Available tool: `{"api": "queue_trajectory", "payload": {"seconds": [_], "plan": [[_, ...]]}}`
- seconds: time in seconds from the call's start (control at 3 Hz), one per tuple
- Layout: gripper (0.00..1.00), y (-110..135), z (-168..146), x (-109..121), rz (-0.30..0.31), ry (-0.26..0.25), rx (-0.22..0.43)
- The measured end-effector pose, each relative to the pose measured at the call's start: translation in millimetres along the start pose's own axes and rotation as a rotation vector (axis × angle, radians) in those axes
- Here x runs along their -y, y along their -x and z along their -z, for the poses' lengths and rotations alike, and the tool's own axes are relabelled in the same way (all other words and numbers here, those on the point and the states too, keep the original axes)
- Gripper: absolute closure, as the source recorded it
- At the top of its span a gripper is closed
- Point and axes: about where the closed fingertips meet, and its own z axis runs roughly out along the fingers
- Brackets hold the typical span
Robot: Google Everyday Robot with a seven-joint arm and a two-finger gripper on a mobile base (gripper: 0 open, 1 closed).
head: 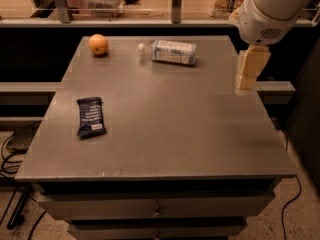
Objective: Place blue plastic bottle upright
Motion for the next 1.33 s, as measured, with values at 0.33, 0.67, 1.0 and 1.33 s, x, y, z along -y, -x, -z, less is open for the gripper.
{"api": "queue_trajectory", "payload": {"seconds": [0.33,0.67,1.0,1.33], "plan": [[0.00,0.0,0.0,0.0,0.000,0.000,0.000],[0.00,9.4,-8.3,6.7,0.002,0.003,0.016],[0.00,32.4,-27.2,30.3,0.058,-0.008,0.019],[0.00,53.5,-51.3,57.4,0.115,-0.014,0.020]]}}
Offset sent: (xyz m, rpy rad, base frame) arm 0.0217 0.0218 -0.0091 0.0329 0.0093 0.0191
